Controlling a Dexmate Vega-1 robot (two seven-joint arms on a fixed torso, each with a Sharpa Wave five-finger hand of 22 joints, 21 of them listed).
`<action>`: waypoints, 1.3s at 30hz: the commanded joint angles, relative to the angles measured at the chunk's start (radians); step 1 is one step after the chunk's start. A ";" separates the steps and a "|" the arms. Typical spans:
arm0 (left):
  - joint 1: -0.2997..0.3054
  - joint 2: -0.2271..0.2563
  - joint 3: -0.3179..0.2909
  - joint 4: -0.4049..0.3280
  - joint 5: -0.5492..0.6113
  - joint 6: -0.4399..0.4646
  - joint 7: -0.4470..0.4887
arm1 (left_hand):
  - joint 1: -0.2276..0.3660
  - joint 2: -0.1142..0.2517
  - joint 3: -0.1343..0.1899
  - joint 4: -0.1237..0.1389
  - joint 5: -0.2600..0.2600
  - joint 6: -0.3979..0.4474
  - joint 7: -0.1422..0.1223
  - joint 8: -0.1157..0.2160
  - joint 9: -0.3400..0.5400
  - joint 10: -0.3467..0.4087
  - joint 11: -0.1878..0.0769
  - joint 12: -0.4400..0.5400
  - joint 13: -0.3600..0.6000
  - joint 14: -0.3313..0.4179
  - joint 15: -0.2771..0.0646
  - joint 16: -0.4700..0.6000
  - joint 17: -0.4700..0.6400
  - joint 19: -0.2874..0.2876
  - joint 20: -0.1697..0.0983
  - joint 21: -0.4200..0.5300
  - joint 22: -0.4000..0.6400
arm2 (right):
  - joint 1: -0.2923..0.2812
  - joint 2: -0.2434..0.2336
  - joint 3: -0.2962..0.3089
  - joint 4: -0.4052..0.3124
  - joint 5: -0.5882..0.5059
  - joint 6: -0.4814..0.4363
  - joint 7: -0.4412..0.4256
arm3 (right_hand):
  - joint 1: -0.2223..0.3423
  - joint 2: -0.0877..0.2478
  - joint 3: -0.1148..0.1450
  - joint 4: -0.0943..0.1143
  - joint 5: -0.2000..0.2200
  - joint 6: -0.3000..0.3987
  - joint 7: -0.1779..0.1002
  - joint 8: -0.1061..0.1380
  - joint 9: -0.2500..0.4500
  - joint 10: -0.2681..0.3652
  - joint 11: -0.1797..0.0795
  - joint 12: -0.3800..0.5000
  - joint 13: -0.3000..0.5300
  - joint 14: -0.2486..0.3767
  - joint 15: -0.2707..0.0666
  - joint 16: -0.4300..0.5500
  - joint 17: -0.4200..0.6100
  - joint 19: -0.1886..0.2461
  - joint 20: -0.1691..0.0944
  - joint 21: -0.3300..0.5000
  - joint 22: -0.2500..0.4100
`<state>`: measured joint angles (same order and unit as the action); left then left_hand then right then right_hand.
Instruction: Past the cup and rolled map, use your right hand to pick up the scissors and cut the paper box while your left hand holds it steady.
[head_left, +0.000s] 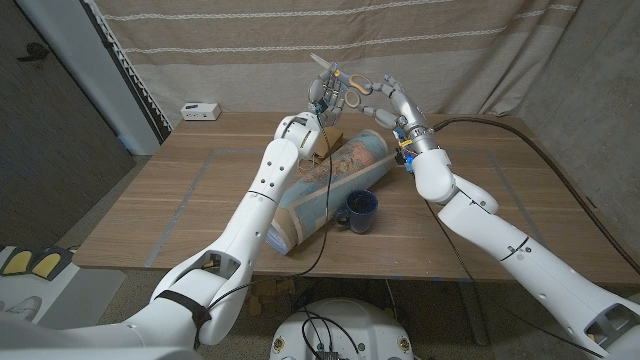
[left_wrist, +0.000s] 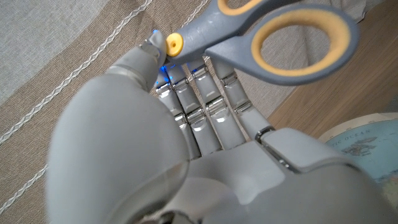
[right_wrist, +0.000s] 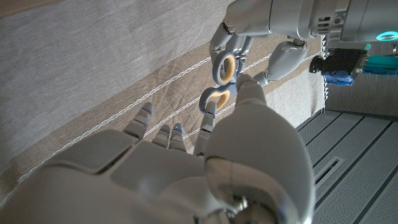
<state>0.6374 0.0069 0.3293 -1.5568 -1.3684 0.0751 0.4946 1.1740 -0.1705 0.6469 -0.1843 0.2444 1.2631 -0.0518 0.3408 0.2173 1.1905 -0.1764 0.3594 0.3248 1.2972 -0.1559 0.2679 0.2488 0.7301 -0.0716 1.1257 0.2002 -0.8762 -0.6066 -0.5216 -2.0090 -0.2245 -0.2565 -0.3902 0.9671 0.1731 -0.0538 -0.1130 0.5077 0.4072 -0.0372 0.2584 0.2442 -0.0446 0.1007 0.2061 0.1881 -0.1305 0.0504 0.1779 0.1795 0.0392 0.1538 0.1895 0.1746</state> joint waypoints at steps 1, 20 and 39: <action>-0.002 -0.009 0.007 0.008 0.011 -0.004 -0.013 | 0.000 0.013 0.044 0.041 0.004 0.016 0.007 0.009 0.005 0.003 -0.004 0.001 0.002 0.091 -0.083 0.008 0.003 -0.006 -0.104 0.005 0.001 | 0.017 0.015 -0.023 0.002 -0.019 -0.052 -0.019 | -0.008 0.004 -0.001 0.011 -0.004 0.004 0.015 0.000 0.002 0.006 0.008 0.007 0.003 0.004 0.010 0.008 0.003 -0.001 0.007 0.002 0.004; 0.005 -0.011 0.013 0.006 0.013 0.003 -0.031 | -0.001 0.012 0.044 0.040 0.003 0.015 0.005 0.013 0.010 0.007 -0.006 0.002 0.001 0.093 -0.082 0.010 0.003 -0.006 -0.105 0.009 0.002 | 0.019 0.021 -0.026 -0.004 -0.026 -0.111 -0.045 | -0.023 -0.001 -0.001 0.028 -0.018 0.035 0.067 0.002 -0.004 0.045 0.014 0.023 0.002 0.032 0.024 0.015 0.002 0.029 0.017 0.013 0.004; 0.000 -0.010 0.028 0.011 0.020 0.021 -0.047 | -0.002 0.012 0.046 0.041 0.002 0.012 0.008 0.008 0.001 0.006 -0.006 0.003 0.003 0.092 -0.083 0.011 0.004 -0.007 -0.105 0.012 0.002 | 0.031 0.024 -0.024 0.015 -0.022 -0.136 -0.071 | -0.013 -0.004 0.004 0.025 -0.023 0.032 0.085 -0.006 -0.010 0.066 0.015 0.029 0.002 0.050 0.024 0.016 0.002 0.051 0.019 0.018 0.003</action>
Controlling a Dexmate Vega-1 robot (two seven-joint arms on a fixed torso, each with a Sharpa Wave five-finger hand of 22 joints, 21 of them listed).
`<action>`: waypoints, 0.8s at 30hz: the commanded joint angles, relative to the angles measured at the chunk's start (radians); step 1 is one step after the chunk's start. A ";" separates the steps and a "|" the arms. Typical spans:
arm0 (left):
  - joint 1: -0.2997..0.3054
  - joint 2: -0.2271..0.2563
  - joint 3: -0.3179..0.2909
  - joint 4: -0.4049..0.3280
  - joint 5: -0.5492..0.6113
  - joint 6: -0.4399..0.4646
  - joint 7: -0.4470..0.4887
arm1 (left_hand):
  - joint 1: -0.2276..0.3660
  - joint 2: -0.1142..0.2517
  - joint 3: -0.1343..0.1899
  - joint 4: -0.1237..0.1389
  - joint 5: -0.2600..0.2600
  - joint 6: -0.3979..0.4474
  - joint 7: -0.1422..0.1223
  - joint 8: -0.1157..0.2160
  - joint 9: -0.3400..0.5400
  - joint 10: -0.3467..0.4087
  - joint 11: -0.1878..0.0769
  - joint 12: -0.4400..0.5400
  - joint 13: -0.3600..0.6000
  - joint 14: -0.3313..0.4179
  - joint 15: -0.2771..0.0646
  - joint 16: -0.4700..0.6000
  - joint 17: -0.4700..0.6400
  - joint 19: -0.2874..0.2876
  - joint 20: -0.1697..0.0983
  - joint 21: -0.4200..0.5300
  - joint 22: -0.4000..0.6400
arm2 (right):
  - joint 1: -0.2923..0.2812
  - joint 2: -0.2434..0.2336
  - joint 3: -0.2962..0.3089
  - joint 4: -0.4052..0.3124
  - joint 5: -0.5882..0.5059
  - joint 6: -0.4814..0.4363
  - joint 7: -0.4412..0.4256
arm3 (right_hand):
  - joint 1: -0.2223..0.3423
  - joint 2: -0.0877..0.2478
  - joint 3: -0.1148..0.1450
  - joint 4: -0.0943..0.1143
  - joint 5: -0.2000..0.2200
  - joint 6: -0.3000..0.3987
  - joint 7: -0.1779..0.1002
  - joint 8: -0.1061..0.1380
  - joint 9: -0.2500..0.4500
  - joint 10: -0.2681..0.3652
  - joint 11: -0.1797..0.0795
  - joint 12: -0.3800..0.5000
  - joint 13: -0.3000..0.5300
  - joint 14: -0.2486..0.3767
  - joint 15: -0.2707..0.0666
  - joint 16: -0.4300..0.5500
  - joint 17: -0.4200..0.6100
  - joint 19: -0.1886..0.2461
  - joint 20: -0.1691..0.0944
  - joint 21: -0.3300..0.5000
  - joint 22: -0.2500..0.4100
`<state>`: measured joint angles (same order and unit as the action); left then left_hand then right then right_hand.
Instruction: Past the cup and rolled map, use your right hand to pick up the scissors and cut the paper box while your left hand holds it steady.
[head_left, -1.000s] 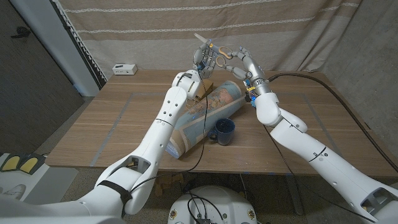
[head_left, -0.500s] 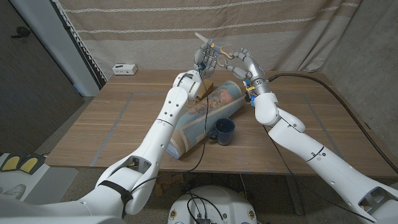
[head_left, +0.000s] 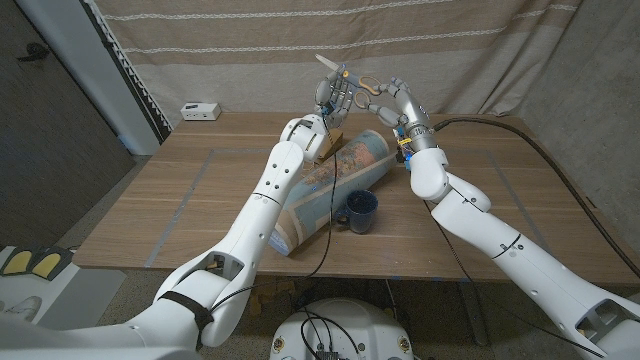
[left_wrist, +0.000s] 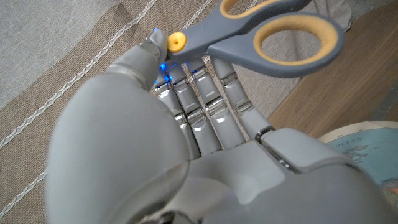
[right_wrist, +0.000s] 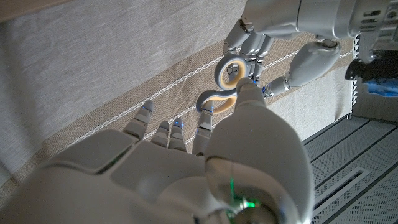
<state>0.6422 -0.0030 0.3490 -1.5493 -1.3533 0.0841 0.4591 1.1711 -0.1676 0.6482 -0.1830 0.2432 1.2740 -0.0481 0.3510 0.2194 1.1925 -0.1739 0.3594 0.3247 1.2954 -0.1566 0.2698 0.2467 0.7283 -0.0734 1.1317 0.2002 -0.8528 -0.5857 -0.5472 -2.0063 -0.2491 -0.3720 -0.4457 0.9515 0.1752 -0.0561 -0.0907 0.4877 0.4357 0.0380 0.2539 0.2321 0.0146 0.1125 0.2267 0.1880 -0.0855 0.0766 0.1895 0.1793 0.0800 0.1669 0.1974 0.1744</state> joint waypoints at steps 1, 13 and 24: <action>-0.004 -0.001 0.010 0.004 0.005 0.013 -0.010 | 0.000 0.008 0.045 0.039 0.003 0.001 0.002 -0.003 -0.002 0.004 -0.007 0.003 0.003 0.094 -0.082 0.009 0.006 -0.006 -0.103 0.006 0.002 | 0.008 0.003 0.001 0.013 0.000 -0.026 -0.019 | 0.004 -0.006 0.006 0.002 -0.003 0.004 0.011 -0.001 0.002 0.008 0.003 0.009 0.002 0.007 -0.004 0.005 0.002 0.014 0.006 0.011 0.003; -0.004 0.001 0.010 0.010 0.007 0.018 -0.031 | -0.001 0.008 0.047 0.039 0.003 0.005 0.000 -0.003 -0.005 0.001 -0.010 0.003 0.004 0.094 -0.082 0.010 0.007 -0.009 -0.101 0.005 0.001 | 0.016 0.008 -0.023 0.011 -0.021 -0.058 -0.031 | 0.015 -0.008 0.011 -0.004 -0.006 0.003 0.019 -0.006 -0.002 0.009 0.003 0.007 0.002 0.026 -0.006 0.007 0.002 0.040 0.004 0.016 0.003; 0.005 0.006 0.011 0.001 0.014 0.016 -0.027 | -0.001 0.009 0.048 0.039 0.004 0.004 -0.003 -0.001 -0.003 0.000 -0.012 0.003 0.005 0.093 -0.082 0.010 0.007 -0.009 -0.102 0.005 0.000 | 0.019 0.026 -0.031 0.020 -0.043 -0.074 -0.067 | 0.028 -0.005 0.018 -0.007 -0.009 0.035 0.025 0.002 -0.006 0.034 0.003 0.015 0.002 0.050 -0.012 0.010 0.002 0.066 -0.005 0.021 0.004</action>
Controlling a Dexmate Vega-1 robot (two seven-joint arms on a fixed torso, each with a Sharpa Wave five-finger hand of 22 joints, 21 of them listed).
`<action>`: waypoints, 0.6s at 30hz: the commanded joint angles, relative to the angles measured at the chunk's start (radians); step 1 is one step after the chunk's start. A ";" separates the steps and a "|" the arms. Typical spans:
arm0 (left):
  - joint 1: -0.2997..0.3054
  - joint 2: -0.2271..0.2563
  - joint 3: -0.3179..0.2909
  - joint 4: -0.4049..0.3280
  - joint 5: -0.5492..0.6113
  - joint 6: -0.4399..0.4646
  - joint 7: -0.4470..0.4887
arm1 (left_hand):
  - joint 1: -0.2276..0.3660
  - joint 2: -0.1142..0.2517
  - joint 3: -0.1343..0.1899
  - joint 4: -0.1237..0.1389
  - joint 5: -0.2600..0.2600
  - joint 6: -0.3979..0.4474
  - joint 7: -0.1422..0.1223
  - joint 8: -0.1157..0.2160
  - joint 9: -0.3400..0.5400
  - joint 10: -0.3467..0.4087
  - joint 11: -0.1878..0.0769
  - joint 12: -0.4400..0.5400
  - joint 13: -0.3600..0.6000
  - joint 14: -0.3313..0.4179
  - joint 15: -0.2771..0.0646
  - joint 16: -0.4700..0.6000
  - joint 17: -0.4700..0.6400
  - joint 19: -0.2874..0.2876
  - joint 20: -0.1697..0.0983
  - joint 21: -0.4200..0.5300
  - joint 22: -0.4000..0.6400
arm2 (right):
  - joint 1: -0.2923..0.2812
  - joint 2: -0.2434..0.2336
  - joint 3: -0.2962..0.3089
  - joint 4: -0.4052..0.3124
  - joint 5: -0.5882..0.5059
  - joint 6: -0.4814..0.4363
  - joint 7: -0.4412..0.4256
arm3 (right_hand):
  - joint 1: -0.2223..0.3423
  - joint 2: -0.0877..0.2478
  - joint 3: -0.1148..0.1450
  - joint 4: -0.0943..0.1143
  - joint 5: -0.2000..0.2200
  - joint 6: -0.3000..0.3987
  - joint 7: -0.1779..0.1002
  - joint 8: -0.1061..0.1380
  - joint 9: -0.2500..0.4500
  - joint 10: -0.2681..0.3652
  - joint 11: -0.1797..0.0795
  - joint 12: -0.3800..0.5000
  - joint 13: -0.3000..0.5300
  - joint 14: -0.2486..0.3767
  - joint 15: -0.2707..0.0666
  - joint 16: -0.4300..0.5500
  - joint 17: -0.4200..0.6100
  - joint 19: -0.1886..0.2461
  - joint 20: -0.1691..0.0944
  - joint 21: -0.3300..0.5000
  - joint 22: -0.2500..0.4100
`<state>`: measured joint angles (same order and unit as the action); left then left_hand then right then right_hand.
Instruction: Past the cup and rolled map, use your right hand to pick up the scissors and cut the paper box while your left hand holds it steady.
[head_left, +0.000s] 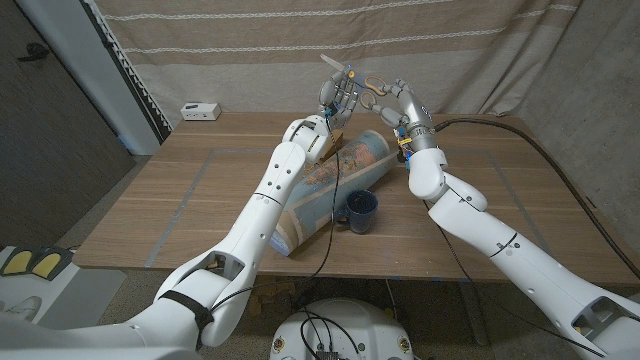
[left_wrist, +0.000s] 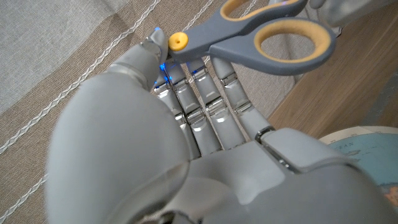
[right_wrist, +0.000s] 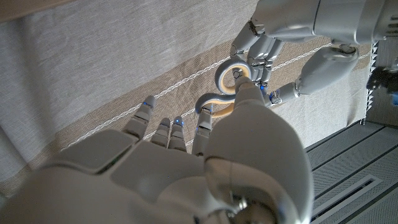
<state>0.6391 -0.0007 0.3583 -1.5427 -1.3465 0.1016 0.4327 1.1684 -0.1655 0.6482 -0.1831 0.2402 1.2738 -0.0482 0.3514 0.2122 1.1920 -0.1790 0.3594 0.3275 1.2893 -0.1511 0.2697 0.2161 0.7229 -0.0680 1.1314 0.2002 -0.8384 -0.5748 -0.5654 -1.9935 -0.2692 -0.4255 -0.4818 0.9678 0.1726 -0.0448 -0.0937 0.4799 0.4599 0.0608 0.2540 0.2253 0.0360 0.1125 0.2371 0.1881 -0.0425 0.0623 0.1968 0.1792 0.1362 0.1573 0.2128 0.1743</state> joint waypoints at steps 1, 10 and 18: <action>0.009 0.003 0.002 -0.007 0.007 -0.001 0.002 | 0.001 0.006 0.047 0.040 0.006 0.005 -0.003 -0.001 0.005 0.002 -0.006 0.004 0.002 0.099 -0.088 0.010 0.038 -0.004 -0.106 0.005 0.001 | 0.005 0.016 -0.015 0.010 -0.028 -0.022 -0.036 | 0.012 -0.002 0.007 -0.004 -0.002 0.010 0.002 0.001 0.001 0.010 0.005 0.003 0.002 0.007 0.002 0.002 0.002 0.011 0.003 0.006 0.004; 0.007 0.004 0.003 -0.004 0.003 0.005 -0.008 | 0.000 0.006 0.048 0.040 0.007 0.005 -0.004 0.000 0.005 -0.001 -0.007 0.002 0.001 0.098 -0.088 0.010 0.038 -0.004 -0.106 0.005 0.000 | 0.008 0.033 -0.030 0.035 -0.059 -0.010 -0.077 | 0.022 0.001 0.014 -0.007 -0.004 -0.006 0.021 -0.008 0.000 0.010 0.004 0.001 0.002 0.018 0.003 0.002 0.002 0.029 -0.001 0.008 0.005; 0.005 0.006 0.002 -0.002 -0.001 0.011 -0.011 | 0.000 0.006 0.049 0.040 0.007 0.005 -0.003 0.001 0.007 0.000 -0.007 0.003 0.001 0.099 -0.088 0.010 0.038 -0.005 -0.107 0.007 0.001 | 0.019 0.045 -0.038 0.051 -0.074 -0.024 -0.083 | 0.032 -0.004 0.018 -0.011 -0.005 0.018 0.026 0.000 0.002 0.023 0.004 0.004 0.002 0.035 0.003 0.004 0.002 0.046 0.001 0.011 0.005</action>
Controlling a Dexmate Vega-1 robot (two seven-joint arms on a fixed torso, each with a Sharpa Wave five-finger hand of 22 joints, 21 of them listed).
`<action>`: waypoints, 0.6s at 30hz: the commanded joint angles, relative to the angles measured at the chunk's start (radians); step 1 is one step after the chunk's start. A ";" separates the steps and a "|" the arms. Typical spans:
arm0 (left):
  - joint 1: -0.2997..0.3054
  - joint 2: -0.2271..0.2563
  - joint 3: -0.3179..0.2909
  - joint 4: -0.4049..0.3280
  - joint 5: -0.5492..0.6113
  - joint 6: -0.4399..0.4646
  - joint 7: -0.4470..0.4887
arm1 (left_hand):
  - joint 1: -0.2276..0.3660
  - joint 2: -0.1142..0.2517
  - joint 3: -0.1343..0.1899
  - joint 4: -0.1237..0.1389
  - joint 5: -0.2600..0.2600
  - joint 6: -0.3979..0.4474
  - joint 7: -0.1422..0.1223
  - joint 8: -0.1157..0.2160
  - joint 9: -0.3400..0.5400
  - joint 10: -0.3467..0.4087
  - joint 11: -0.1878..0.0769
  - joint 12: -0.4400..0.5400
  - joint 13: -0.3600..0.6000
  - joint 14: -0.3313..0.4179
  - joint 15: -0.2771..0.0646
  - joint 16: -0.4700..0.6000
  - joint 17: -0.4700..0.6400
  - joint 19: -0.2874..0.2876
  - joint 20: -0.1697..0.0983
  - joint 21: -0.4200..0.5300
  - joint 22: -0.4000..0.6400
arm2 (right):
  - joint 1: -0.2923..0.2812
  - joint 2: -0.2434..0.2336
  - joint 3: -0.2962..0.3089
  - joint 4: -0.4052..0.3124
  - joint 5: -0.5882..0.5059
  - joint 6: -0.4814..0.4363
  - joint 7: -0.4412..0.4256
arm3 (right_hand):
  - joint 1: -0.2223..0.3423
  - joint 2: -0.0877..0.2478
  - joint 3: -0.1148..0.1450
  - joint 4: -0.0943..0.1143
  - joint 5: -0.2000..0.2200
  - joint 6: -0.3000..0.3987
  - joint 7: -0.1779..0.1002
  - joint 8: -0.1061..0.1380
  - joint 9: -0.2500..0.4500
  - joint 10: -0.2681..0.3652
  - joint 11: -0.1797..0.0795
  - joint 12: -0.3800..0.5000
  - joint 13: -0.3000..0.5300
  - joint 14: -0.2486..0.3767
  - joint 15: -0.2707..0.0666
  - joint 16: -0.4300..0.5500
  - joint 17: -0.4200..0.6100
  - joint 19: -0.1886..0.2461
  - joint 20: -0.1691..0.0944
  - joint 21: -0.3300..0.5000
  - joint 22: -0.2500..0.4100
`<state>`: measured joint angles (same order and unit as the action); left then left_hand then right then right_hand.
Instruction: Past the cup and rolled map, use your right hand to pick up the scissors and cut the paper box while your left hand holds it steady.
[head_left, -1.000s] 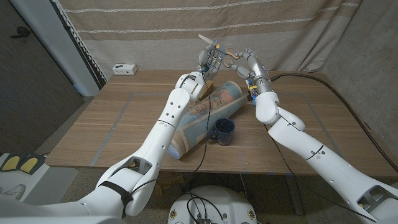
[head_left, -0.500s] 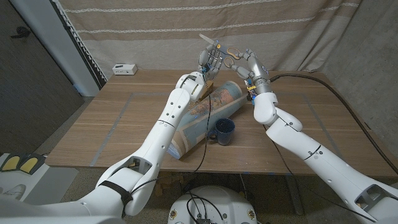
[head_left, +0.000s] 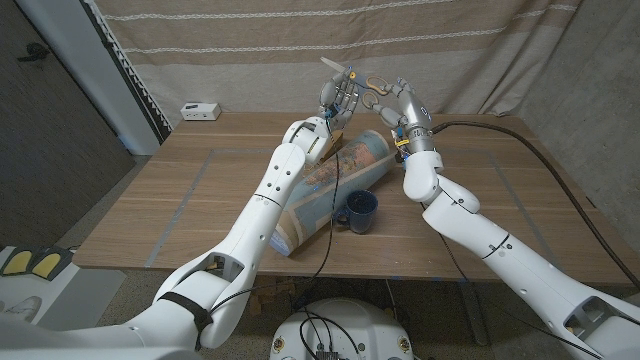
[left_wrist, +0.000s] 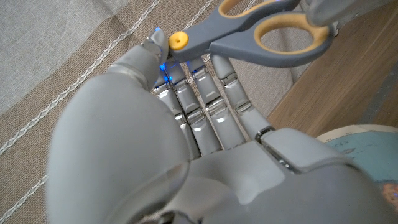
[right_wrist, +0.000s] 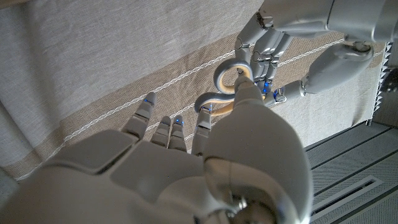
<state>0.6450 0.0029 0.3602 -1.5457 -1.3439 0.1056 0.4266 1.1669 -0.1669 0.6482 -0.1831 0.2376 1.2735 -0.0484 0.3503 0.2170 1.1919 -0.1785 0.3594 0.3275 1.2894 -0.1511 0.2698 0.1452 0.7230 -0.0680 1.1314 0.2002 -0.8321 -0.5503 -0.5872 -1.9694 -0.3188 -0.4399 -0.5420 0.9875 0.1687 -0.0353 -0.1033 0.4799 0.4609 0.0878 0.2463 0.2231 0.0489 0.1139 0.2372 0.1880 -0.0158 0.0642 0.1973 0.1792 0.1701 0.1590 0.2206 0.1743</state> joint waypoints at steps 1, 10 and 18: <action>-0.002 0.003 0.000 0.002 -0.004 0.008 -0.006 | 0.001 0.007 0.049 0.039 0.009 0.004 -0.004 0.002 0.002 0.000 -0.007 0.003 0.002 0.099 -0.088 0.010 0.110 -0.005 -0.107 0.007 0.001 | 0.014 0.023 -0.017 0.028 -0.028 -0.014 -0.025 | 0.013 -0.001 0.008 -0.002 -0.005 0.021 -0.003 0.009 0.004 0.015 0.002 0.006 0.002 0.011 0.000 0.004 0.002 0.015 0.000 0.004 0.005; -0.007 0.006 0.002 0.011 -0.014 0.025 -0.021 | 0.001 0.006 0.049 0.039 0.009 0.005 -0.002 0.001 0.000 0.002 -0.008 0.003 0.000 0.099 -0.088 0.011 0.110 -0.006 -0.107 0.008 0.001 | 0.027 0.038 -0.036 0.046 -0.064 -0.033 -0.049 | 0.028 -0.004 0.014 -0.008 -0.006 0.080 0.001 0.029 0.007 0.066 -0.002 0.022 0.002 0.049 -0.004 0.008 0.002 0.044 0.001 0.007 0.006; -0.012 0.010 0.003 0.020 -0.012 0.031 -0.036 | 0.001 0.006 0.049 0.039 0.009 0.006 -0.003 0.002 0.001 0.004 -0.007 0.004 0.000 0.099 -0.088 0.011 0.110 -0.006 -0.107 0.009 0.001 | 0.036 0.041 -0.045 0.047 -0.082 -0.061 -0.041 | 0.032 -0.007 0.014 -0.008 -0.009 0.075 0.011 0.025 0.008 0.085 -0.004 0.026 0.001 0.065 -0.003 0.008 0.002 0.068 0.002 0.011 0.006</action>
<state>0.6401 0.0078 0.3610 -1.5372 -1.3516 0.1224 0.4094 1.1633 -0.1705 0.6511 -0.1859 0.2386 1.2734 -0.0485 0.3503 0.2145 1.1882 -0.1819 0.3594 0.3247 1.2894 -0.1511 0.2698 0.1451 0.7212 -0.0700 1.1355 0.2002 -0.8112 -0.5205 -0.6155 -1.9321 -0.3711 -0.4707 -0.5807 1.0072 0.1593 -0.0282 -0.1104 0.4731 0.5380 0.0928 0.2703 0.2256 0.1217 0.1089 0.2593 0.1859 0.0395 0.0589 0.1973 0.1792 0.2292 0.1608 0.2274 0.1742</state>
